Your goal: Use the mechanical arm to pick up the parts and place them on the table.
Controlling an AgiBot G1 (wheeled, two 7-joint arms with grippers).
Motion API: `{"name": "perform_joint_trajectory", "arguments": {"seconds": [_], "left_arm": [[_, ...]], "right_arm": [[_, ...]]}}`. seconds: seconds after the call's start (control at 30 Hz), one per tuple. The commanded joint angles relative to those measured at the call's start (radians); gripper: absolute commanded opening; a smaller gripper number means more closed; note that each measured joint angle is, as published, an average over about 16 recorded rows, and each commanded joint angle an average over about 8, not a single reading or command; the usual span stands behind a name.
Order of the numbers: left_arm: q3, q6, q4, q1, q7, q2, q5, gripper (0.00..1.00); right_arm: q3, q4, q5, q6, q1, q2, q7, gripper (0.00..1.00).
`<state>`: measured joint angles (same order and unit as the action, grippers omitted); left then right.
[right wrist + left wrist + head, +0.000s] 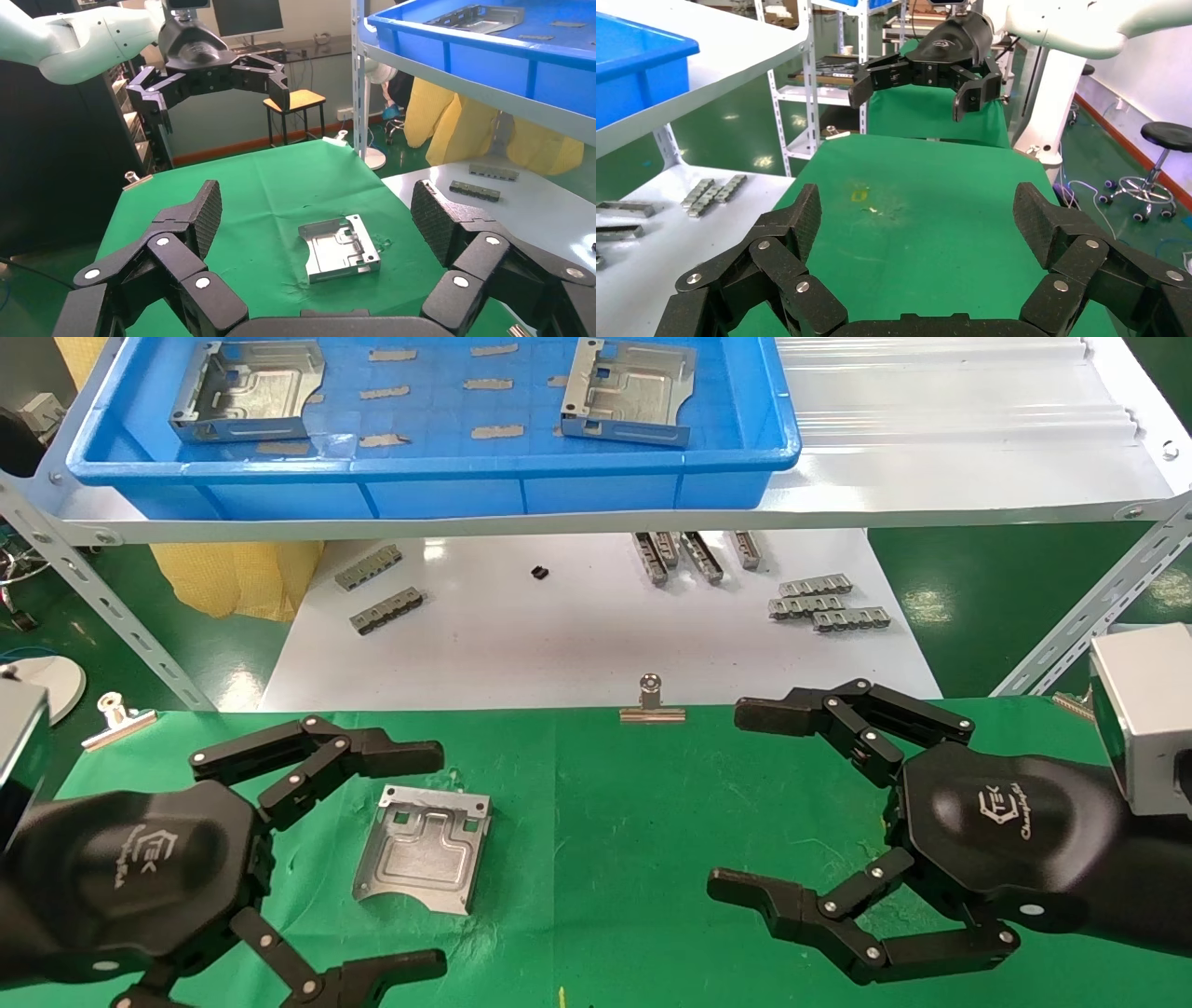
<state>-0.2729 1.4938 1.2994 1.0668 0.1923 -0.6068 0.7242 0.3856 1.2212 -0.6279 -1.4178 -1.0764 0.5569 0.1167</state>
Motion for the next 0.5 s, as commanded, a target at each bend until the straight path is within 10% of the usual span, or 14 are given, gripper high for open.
{"name": "perform_joint_trajectory", "arguments": {"seconds": [0.03,0.5], "left_arm": [[-0.002,0.000,-0.004,0.002,-0.002,-0.001,0.002,1.00],[-0.006,0.001,-0.015,0.007,-0.006,-0.004,0.006,1.00]], "right_arm": [[0.000,0.000,0.000,0.000,0.000,0.000,0.000,1.00],[0.000,0.000,0.000,0.000,0.000,0.000,0.000,1.00]]}}
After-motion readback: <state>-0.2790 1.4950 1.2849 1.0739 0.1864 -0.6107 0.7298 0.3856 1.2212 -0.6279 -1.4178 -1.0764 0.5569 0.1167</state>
